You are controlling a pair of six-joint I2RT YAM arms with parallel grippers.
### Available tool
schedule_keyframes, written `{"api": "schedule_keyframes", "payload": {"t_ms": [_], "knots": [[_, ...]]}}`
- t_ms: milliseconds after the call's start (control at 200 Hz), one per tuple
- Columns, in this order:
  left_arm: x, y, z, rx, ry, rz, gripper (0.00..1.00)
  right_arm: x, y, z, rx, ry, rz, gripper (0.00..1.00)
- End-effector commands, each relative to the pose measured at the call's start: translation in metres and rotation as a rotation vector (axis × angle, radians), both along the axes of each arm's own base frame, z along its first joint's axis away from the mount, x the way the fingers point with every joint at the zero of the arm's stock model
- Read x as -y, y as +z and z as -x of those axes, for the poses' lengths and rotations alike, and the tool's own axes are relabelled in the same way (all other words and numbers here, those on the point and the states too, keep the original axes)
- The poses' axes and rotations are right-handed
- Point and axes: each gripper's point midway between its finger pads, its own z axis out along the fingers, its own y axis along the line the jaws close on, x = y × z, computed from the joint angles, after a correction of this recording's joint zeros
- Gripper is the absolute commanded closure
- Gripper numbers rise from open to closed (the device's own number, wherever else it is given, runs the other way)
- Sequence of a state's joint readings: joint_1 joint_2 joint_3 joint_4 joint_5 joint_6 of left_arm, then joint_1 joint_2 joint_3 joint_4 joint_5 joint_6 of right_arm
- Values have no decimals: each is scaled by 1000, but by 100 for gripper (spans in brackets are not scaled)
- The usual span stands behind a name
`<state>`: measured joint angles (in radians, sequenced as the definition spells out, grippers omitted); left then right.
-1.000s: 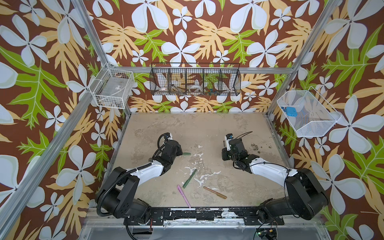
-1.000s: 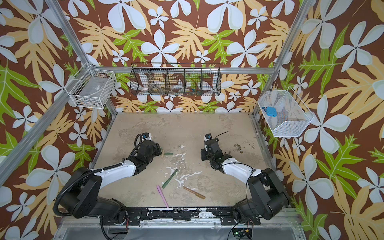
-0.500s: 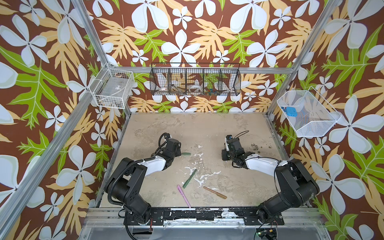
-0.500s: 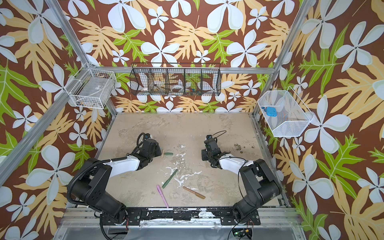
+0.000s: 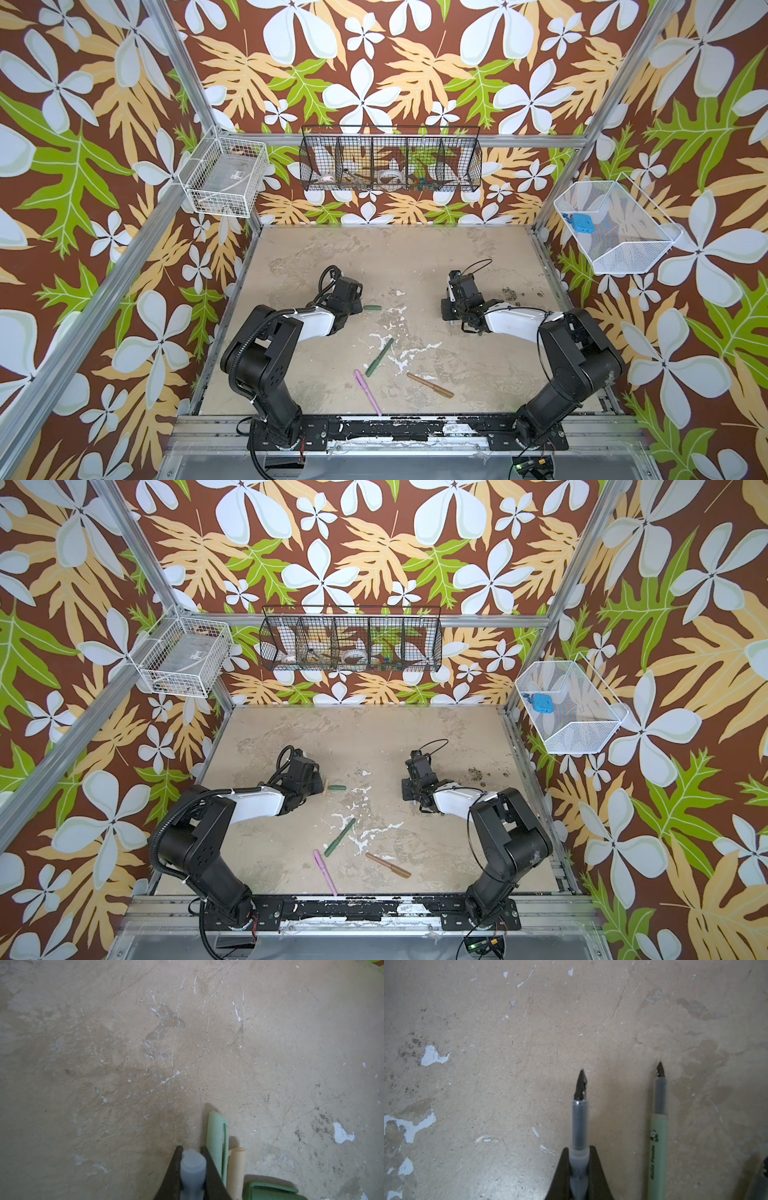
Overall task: Open the pen caps
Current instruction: 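Set the cap by the other caps and open left gripper while right places the body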
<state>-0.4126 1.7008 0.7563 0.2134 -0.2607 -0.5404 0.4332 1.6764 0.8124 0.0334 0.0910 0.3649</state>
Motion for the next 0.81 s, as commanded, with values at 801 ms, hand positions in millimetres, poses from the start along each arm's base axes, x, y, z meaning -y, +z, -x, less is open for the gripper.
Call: {"api": "schedule_keyframes", "payload": {"t_ms": [801], "knots": [[3,30,2,95,-35,62,60,3,-2,-2,3,-8,22,67]]}}
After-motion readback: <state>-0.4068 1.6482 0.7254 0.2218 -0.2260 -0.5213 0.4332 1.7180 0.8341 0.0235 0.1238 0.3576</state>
